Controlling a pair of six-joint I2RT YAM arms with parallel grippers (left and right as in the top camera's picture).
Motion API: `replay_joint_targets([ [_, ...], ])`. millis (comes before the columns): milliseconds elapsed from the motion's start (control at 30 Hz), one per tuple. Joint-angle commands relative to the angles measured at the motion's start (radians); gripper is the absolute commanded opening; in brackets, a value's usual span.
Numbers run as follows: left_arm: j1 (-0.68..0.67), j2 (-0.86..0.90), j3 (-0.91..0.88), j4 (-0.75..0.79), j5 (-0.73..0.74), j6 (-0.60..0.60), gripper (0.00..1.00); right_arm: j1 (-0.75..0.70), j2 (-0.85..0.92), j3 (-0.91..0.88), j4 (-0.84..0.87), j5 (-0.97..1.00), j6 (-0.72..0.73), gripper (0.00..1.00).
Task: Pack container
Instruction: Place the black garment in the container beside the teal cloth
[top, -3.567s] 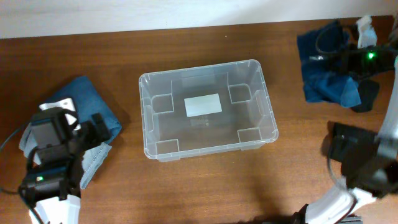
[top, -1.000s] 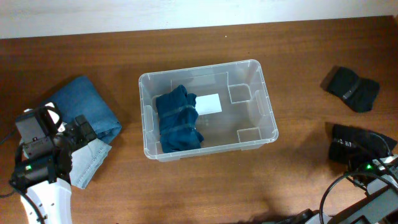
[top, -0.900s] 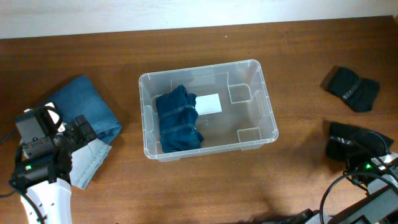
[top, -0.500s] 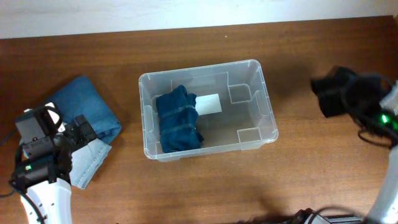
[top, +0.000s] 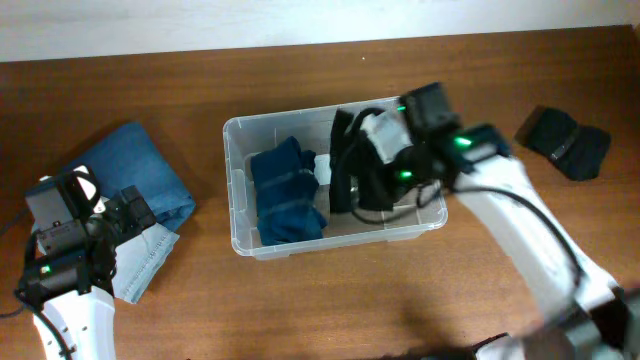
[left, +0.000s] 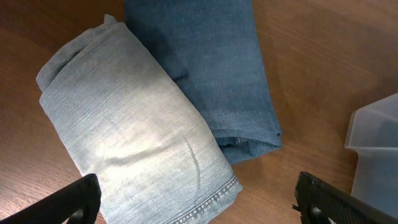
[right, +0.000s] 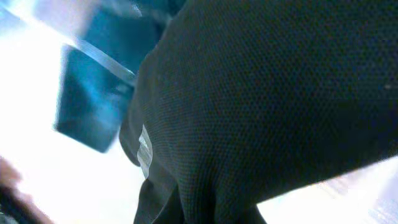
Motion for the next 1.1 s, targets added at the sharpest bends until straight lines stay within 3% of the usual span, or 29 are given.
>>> replay_joint_targets([
  [0,0.006,0.002,0.018,-0.002,0.011,-0.006,1.00,0.003,0.119,0.013,0.008,0.082,-0.025,0.04],
  [67,0.006,0.002,0.018,-0.002,0.011,-0.006,0.99,-0.013,0.160,0.013,0.020,0.095,-0.024,0.04],
  [100,0.006,0.002,0.018,-0.002,0.011,-0.006,1.00,-0.021,0.164,0.014,0.026,0.104,-0.022,0.36],
  [133,0.006,0.002,0.018,-0.001,0.011,-0.006,0.99,-0.028,0.161,0.021,0.023,0.114,-0.022,0.99],
  [267,0.006,0.002,0.018,-0.001,0.011,-0.006,0.99,-0.031,0.117,0.211,-0.105,0.163,-0.011,0.98],
  [467,0.006,0.002,0.018,-0.002,0.011,-0.006,0.99,-0.147,0.017,0.477,-0.134,0.328,0.212,0.98],
  [600,0.006,0.002,0.018,-0.002,0.011,-0.006,1.00,-0.431,-0.001,0.480,-0.150,0.257,0.282,0.98],
  [767,0.006,0.002,0.018,-0.002,0.011,-0.006,0.99,-0.936,0.137,0.359,-0.079,-0.051,0.257,0.98],
  [933,0.006,0.002,0.018,-0.002,0.011,-0.006,0.99,-1.150,0.377,0.325,0.041,-0.208,0.211,0.98],
  [1067,0.006,0.002,0.018,-0.003,0.011,-0.006,0.99,-1.191,0.496,0.325,0.135,-0.256,0.205,0.98],
])
